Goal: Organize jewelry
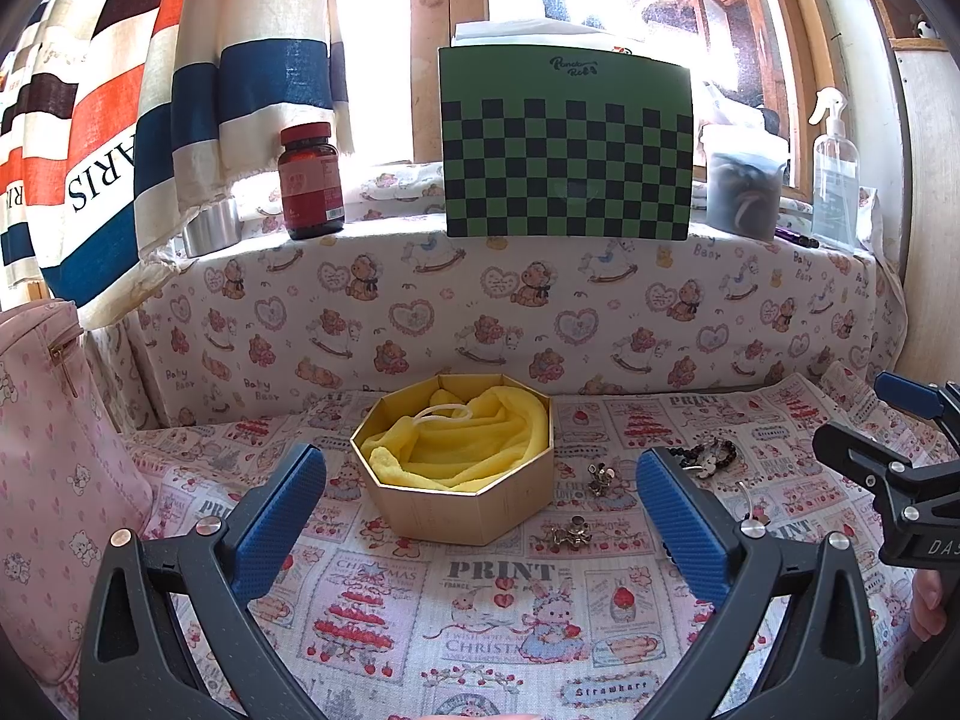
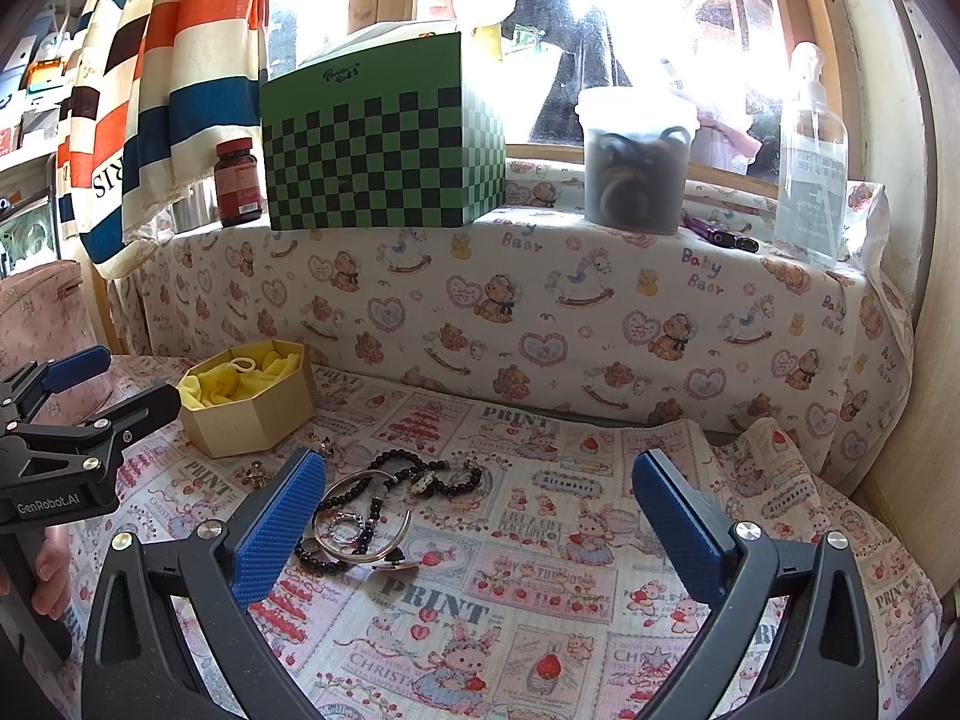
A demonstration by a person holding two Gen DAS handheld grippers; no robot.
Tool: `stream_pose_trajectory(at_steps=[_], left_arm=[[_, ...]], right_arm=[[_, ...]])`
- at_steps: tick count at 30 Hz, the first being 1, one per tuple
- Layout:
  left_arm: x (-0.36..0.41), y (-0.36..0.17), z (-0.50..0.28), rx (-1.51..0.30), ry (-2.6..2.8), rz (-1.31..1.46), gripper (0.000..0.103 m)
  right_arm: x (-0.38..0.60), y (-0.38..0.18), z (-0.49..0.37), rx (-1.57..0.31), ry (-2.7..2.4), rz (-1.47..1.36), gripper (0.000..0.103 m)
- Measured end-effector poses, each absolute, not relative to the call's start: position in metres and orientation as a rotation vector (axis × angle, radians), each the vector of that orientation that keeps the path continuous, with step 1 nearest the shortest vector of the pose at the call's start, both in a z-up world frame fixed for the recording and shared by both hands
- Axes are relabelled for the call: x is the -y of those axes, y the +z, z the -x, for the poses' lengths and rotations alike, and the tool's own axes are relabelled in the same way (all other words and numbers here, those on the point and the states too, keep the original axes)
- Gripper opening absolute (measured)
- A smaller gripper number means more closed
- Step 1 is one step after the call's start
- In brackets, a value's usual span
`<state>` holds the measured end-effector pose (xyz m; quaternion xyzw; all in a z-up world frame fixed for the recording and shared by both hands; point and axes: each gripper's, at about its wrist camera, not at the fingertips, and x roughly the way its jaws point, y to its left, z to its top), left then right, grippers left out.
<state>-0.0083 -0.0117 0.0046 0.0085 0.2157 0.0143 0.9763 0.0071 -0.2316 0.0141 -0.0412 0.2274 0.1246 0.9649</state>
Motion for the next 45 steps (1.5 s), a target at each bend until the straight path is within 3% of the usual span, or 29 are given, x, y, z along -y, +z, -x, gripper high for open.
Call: stream_pose_trajectory(at_steps=[27,39,41,44,45], left_arm=[[0.015,0.005,0.010,-0.425,0.027,-0.033,0.103],[0.010,0.002,0.005,-0.456,0.026,0.000,0.103],[0.010,0.002,0.005,-0.452,0.026,-0.006,0.103],[0.011,0.003,0.006,-0.448,0.026,-0.013,0.103],[0.011,0.003,0.006,-0.448,0.026,-0.013,0.103]], right_arm=[[0.245,0.019,0.002,-0.394,0.211,0.008,0.103],[0.260,0.018,-0.015,-0.512,0.234,-0.045,0.103],[0.257,0.018,-0.017,-0.526,0.251,-0.032,0.102],[0.250,0.016,-0.020,-0.568,0.298,-0.018,0.091],[0.248,0.014,-0.021,-0.583,0.322,-0.014,0.084]])
